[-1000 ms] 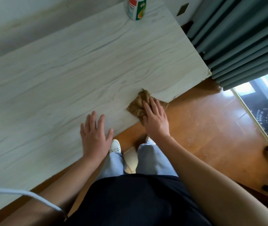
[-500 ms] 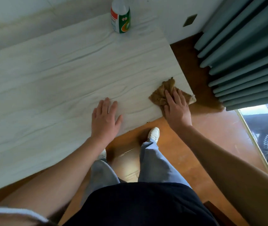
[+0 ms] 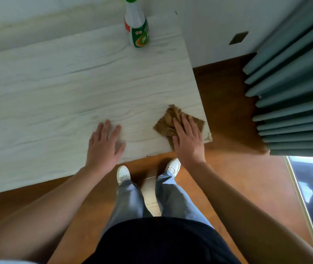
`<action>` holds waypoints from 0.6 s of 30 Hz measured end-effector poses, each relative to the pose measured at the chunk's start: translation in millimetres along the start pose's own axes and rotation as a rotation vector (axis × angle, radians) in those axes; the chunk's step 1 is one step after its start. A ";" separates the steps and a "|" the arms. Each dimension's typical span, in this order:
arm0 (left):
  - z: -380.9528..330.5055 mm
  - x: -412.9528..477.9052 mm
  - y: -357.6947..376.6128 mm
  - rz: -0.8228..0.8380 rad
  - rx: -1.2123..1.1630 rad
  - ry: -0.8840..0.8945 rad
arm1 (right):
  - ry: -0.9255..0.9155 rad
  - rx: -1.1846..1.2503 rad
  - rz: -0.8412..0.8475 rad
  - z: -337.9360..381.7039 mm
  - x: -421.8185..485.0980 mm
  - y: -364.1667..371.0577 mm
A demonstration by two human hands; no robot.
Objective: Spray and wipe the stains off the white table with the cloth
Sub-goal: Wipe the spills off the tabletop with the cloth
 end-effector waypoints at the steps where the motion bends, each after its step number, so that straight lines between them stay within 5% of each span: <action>1: -0.1 0.0 -0.7 0.002 -0.006 -0.007 | 0.028 -0.017 0.005 -16.7 10.5 -7.5; 13: -10.0 -2.7 -5.5 0.024 -0.002 -0.053 | 0.114 -0.046 0.069 -70.5 56.4 -43.2; 18: -8.5 -3.6 -3.9 -0.012 -0.004 -0.037 | 0.004 -0.142 0.023 -44.3 51.5 -45.4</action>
Point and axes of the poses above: each hand's wrist, its own x-axis towards the middle knuckle, its own y-axis out of the palm, z = x × y, the point moved 10 cm from there along x, towards the middle knuckle, and after that the axes turned 1 degree about -x, right-handed, at the moved point
